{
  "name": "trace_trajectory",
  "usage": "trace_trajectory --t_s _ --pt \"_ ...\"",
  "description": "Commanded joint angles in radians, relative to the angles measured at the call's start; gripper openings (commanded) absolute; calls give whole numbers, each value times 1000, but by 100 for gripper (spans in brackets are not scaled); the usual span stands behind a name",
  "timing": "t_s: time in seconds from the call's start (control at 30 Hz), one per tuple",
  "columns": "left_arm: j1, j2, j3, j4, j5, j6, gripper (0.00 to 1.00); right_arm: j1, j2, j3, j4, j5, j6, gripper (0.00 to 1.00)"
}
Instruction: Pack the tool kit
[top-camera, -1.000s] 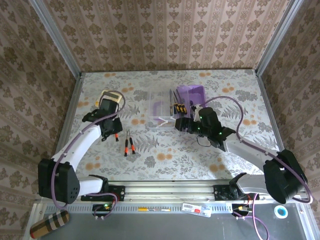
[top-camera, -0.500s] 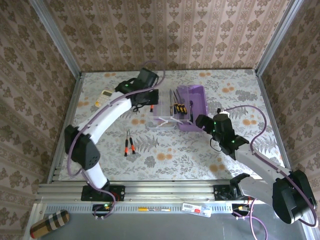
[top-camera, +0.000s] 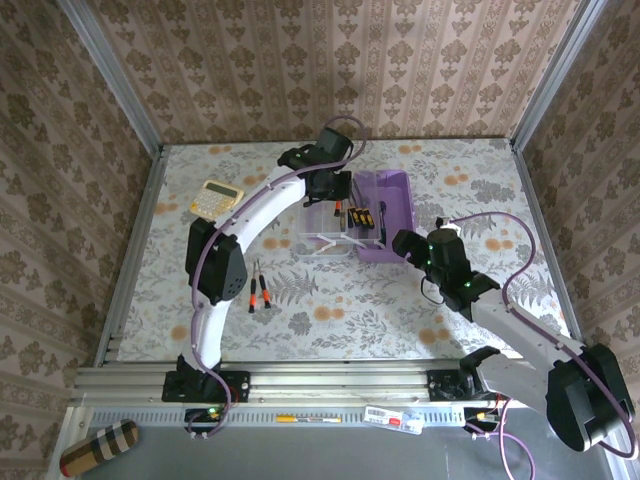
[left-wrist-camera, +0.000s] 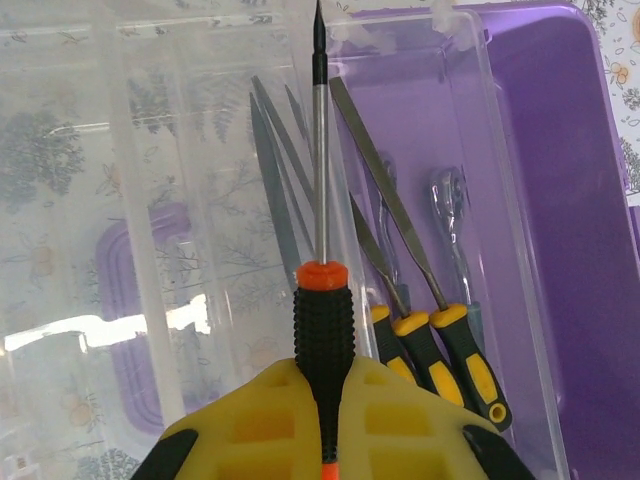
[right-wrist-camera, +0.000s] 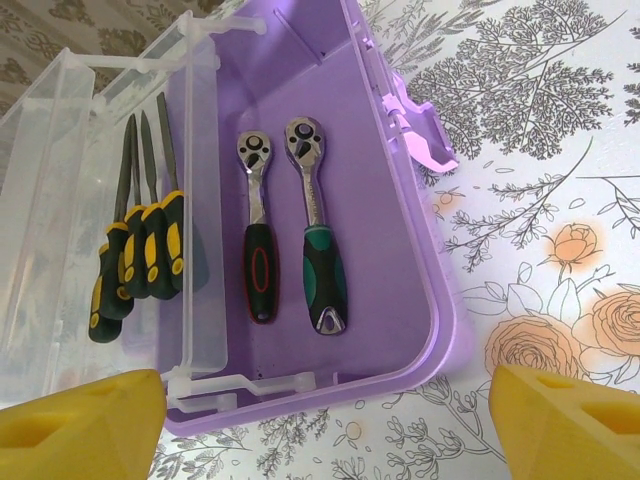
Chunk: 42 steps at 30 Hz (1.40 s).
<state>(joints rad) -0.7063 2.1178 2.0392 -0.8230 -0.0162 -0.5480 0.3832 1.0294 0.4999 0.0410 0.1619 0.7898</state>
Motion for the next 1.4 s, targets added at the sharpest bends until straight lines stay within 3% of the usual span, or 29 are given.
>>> trace_trajectory --t_s 0.0,0.3,0.47,0.53,0.6,0.83,1.0,1.17,1.27,1.37 --pt "-5 17 24 -20 36 -42 3 -3 -26 3 -15 42 18 85" --pt "-3 11 -29 -8 63 -58 9 -3 13 21 -26 35 17 85" --pt "-3 7 -41 -9 48 -49 18 -2 20 21 -22 33 19 85" --pt "1 1 -47 -4 49 -44 29 -1 14 19 -21 36 17 84" --pt "4 -1 -37 -3 65 -37 33 -1 8 16 -20 43 16 85" --pt "5 -21 23 -43 77 -14 40 -1 11 17 -17 39 14 84" --pt "6 -130 5 -54 52 33 47 2 17 16 -12 37 12 84" --pt "14 -368 -220 -43 -115 91 56 18 -10 -6 64 -24 -22 83" --pt "41 -548 -451 -26 -206 75 60 44 -9 -14 138 -84 -61 82" --pt "87 -726 -736 7 -235 12 59 106 34 12 136 -55 -99 81"
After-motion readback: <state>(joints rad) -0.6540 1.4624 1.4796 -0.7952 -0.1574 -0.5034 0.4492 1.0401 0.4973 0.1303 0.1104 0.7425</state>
